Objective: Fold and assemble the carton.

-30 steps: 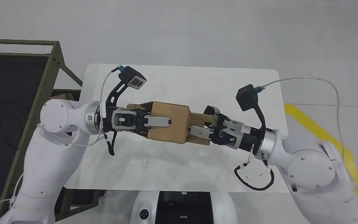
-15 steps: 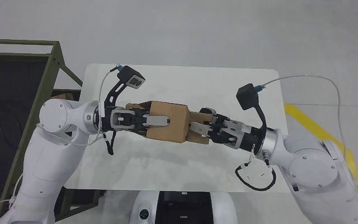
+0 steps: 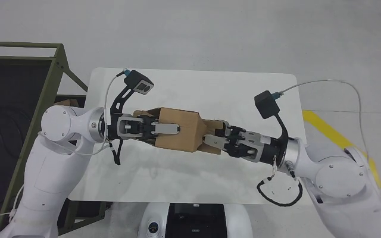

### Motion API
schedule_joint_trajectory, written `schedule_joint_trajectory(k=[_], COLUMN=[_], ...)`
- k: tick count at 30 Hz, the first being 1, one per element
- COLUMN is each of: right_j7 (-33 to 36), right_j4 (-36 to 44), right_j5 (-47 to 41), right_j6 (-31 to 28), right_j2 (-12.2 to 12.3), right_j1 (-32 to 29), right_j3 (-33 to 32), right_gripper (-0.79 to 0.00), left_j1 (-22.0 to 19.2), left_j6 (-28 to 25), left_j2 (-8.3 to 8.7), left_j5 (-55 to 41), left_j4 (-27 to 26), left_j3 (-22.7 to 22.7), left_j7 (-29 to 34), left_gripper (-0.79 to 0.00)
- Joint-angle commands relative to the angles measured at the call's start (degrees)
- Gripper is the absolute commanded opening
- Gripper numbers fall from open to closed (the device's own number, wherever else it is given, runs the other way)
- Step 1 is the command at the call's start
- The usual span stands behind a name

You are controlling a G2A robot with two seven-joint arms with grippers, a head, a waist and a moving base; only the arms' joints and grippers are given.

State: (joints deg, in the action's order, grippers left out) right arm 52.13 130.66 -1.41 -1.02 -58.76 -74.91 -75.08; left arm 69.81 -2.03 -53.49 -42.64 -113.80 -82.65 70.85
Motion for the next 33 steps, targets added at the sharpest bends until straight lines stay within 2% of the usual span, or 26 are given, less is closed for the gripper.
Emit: schedule_joint_trajectory(k=[1,7,33], right_j7=[0.5,1.0,0.9], right_j4=[-0.2,-0.8,-2.6], right_j5=[-1.0,-3.0,-5.1], right_j6=[-0.6,-1.9,-3.0], right_j2=[0.0,0.1,-0.1], right_j1=[0.0,0.2,3.5], right_j3=[0.0,0.1,4.5], right_gripper=[-0.539,-0.588,-0.594], left_j1=[0.0,-0.2,0.0], left_j6=[0.0,0.2,0.3], left_j2=[0.00,0.00,-0.02], left_j5=[0.0,0.3,1.2], left_j4=[0.0,-0.2,-1.2], left_j3=[0.1,0.4,1.7], left_j7=[0.0,0.2,0.8], left_gripper=[-0.785,-0.785,-0.785])
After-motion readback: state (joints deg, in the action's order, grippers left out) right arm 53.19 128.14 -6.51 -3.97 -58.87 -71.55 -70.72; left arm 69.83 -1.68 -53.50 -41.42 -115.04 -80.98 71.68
